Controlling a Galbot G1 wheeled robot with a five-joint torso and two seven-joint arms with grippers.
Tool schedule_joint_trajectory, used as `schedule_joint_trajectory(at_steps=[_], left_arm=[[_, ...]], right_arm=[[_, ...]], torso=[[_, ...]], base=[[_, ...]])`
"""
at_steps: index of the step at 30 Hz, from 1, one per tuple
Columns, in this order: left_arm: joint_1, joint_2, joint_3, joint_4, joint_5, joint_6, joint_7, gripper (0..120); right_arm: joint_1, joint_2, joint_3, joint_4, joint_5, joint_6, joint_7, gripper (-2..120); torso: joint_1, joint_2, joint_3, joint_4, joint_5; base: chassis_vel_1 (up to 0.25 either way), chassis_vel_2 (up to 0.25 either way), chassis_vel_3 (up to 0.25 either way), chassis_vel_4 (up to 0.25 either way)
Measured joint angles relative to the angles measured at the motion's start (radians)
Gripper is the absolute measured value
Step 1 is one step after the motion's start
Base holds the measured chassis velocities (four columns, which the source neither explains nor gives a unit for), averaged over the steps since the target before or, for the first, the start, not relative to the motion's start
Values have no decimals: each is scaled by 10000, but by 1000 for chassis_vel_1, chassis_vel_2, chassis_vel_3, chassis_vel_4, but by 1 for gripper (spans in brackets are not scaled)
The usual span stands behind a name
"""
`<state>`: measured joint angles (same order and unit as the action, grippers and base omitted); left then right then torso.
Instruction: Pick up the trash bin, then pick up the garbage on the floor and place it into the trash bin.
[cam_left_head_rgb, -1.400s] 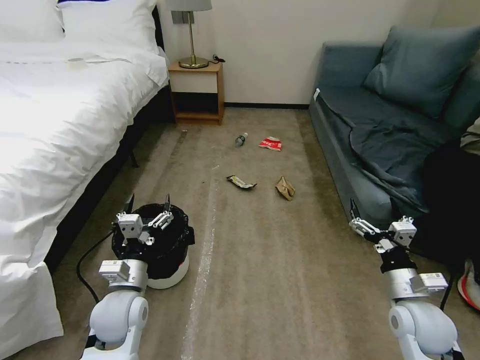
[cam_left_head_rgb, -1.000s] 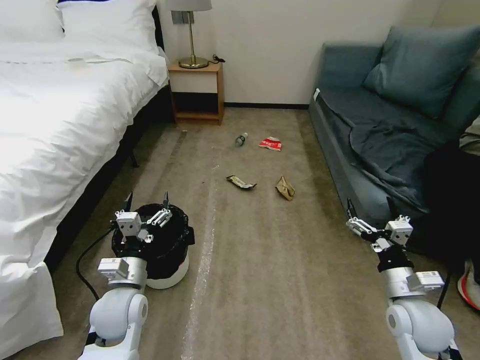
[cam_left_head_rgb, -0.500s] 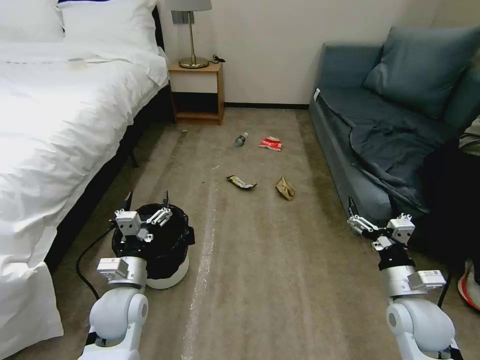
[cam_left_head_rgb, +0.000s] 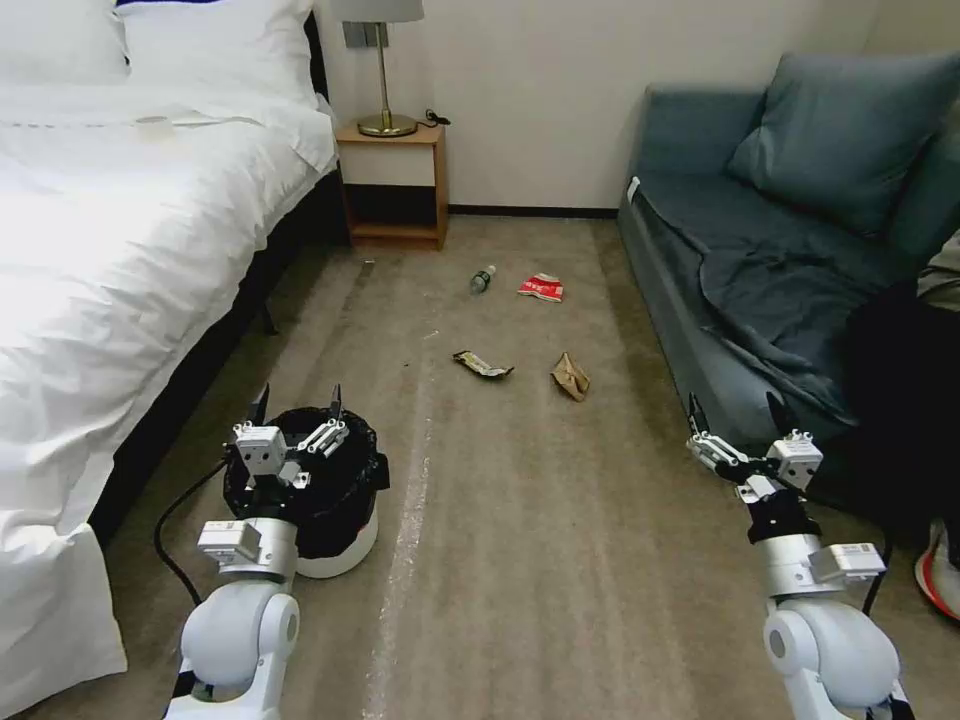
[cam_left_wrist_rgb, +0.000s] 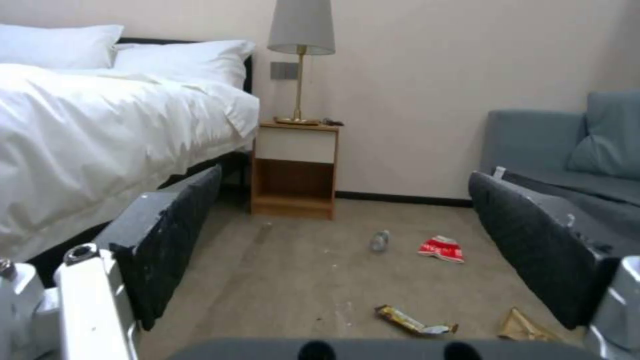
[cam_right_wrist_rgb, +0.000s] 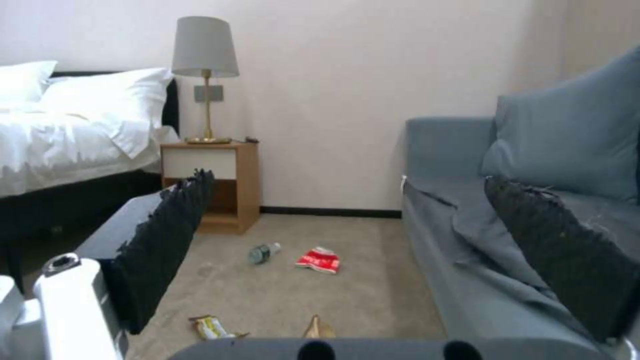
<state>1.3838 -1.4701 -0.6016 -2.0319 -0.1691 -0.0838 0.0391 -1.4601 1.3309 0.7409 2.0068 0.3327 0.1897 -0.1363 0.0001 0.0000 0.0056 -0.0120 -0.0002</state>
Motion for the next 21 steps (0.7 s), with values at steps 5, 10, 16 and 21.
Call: schedule_joint_trajectory(at_steps=[5,10,16,21], left_arm=[[-41,5,24,25,182,-11,-77,99],[-14,-2,53,-1,197,235,-470,100],[-49,-86,-79,-9,-332,1467,-2172,100],[-159,-204,-153,-5,-718,2423,-3657,99]], right_arm=[[-19,-16,57,12,0,-4,3,100],[-19,-14,87,-16,-30,-5,4,100],[-24,53,67,-103,-163,27,2,100],[-50,78,63,-142,-253,91,-14,100]], torso=[[0,0,0,0,0],[0,0,0,0,0],[0,0,0,0,0],[0,0,0,0,0]], base=[[0,0,0,0],[0,0,0,0],[0,0,0,0],[0,0,0,0]])
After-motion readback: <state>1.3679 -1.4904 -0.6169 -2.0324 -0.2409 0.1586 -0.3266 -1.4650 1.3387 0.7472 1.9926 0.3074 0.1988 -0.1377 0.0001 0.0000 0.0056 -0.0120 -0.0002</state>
